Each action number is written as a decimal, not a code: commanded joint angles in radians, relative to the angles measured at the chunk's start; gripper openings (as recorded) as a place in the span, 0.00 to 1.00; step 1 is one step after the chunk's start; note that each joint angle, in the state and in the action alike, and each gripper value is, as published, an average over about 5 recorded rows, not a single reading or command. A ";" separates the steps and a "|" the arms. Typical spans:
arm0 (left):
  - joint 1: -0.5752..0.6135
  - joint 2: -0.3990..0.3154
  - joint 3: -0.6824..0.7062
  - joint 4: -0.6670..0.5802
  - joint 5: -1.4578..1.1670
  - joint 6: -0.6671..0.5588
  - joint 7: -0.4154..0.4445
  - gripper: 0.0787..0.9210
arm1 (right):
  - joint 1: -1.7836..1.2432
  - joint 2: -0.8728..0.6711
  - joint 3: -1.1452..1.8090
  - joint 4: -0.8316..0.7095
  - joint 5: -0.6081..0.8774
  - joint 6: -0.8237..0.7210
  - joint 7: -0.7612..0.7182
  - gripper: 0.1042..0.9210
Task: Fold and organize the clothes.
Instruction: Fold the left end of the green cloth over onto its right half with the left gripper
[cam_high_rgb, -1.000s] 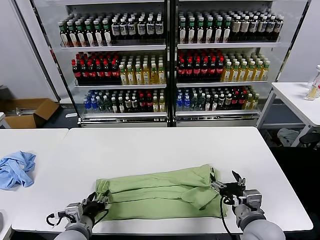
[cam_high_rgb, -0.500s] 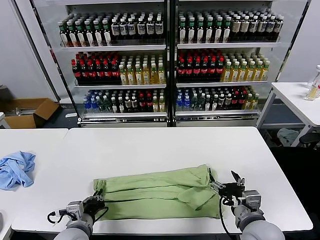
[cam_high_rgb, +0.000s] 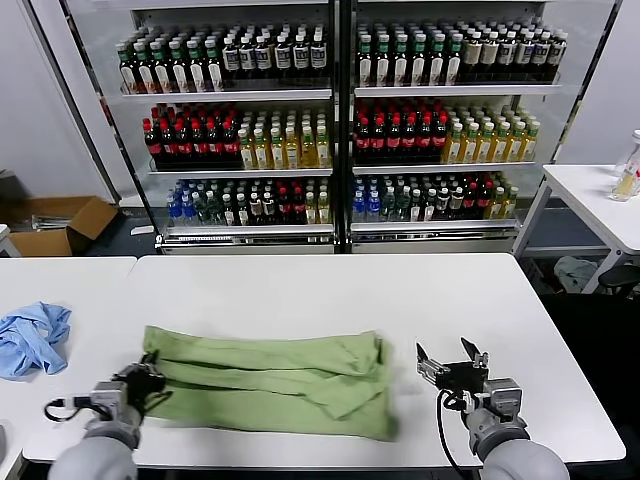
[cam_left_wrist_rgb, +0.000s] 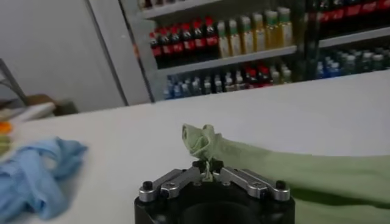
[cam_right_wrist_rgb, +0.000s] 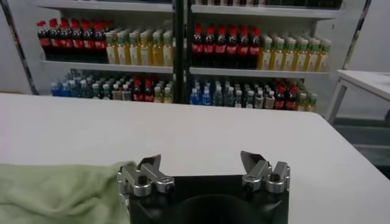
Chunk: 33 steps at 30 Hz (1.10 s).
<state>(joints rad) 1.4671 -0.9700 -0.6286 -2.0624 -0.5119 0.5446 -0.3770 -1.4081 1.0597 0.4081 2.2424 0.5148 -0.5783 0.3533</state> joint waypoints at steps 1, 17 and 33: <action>0.006 0.082 -0.258 0.019 -0.084 0.033 0.063 0.02 | 0.012 0.006 -0.008 0.001 -0.004 0.000 -0.001 0.88; 0.014 -0.144 0.154 -0.300 -0.386 0.033 0.086 0.02 | -0.035 0.006 0.017 0.029 -0.025 0.000 0.001 0.88; -0.068 -0.292 0.364 -0.176 -0.328 0.031 0.076 0.02 | -0.057 0.007 0.035 0.040 -0.034 0.000 0.008 0.88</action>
<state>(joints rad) 1.4321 -1.1710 -0.4124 -2.2649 -0.8272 0.5741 -0.3023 -1.4572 1.0642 0.4400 2.2810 0.4841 -0.5783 0.3589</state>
